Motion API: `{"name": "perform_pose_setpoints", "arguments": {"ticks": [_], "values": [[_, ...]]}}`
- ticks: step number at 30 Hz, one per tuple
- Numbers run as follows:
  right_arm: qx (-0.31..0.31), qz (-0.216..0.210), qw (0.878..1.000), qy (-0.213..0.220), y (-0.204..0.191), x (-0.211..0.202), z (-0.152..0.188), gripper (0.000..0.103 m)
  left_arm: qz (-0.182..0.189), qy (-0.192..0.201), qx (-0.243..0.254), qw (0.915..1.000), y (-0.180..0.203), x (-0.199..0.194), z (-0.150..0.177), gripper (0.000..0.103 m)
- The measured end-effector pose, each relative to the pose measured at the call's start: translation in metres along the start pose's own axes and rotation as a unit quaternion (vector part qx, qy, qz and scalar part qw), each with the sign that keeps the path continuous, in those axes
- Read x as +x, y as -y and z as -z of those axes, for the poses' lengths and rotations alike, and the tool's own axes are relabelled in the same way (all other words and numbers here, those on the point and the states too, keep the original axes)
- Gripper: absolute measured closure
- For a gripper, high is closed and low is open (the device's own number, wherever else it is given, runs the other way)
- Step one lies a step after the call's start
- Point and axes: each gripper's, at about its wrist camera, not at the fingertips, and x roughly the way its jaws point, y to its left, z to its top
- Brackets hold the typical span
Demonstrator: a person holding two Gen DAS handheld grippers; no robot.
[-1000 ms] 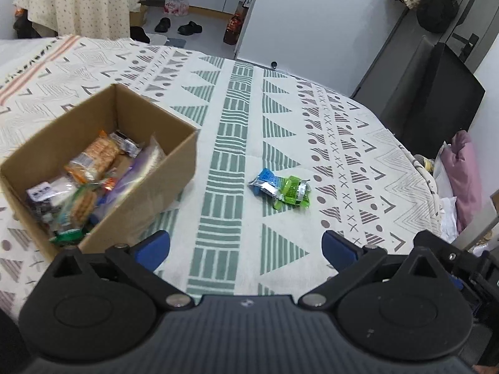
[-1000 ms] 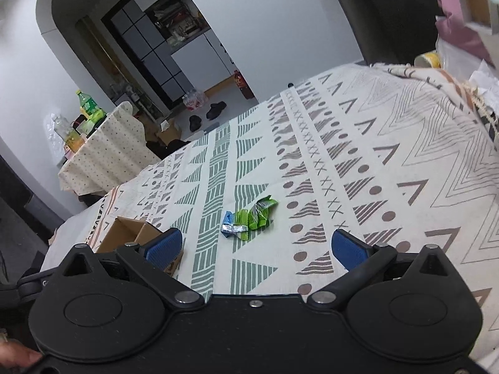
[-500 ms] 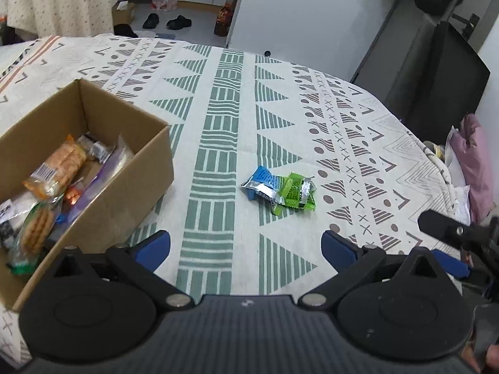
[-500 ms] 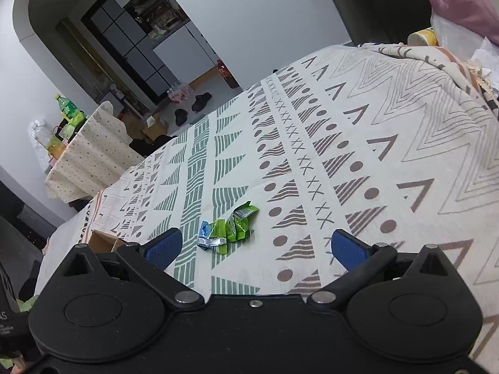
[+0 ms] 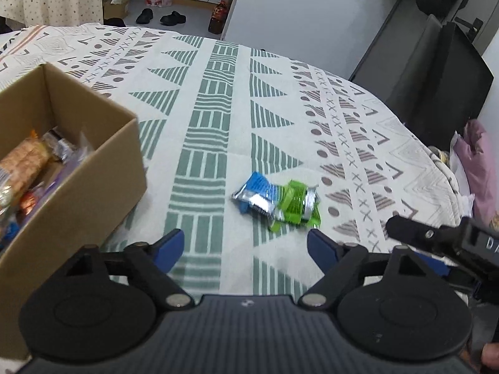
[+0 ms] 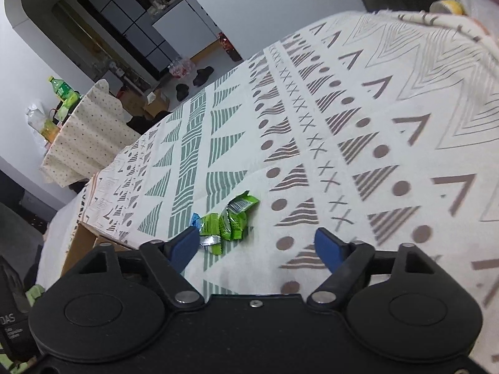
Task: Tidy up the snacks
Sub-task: 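Grasp the blue candy with the left gripper while the right gripper grasps the green candy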
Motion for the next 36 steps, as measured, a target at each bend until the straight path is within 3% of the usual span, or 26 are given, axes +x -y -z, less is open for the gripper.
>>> {"name": "perform_pose_setpoints", "arguments": {"ticks": [9,18,20,23,28,36], "values": [[0.019,-0.028,0.999,-0.013,0.002,0.036,-0.010,0.033,0.022,-0.010,-0.005,0.9997,0.004,0.039,-0.018,0.036],[0.031,-0.022,0.999,-0.028,0.015,0.058,-0.015,0.038,0.019,-0.029,0.007,0.9994,0.014,0.074,-0.032,0.037],[0.033,-0.025,0.999,-0.027,0.014,0.060,-0.016,0.038,0.024,-0.028,0.008,0.9993,0.014,0.077,-0.032,0.040],[0.033,-0.028,0.999,-0.026,0.014,0.062,-0.016,0.038,0.021,-0.030,0.009,0.9993,0.014,0.079,-0.032,0.055],[0.033,-0.025,0.999,-0.024,0.013,0.064,-0.017,0.038,0.024,-0.033,0.010,0.9991,0.011,0.075,-0.035,0.067],[0.007,-0.009,1.000,-0.021,-0.006,0.078,-0.019,0.038,0.019,-0.030,0.003,0.9994,0.003,0.063,-0.035,0.069]]}}
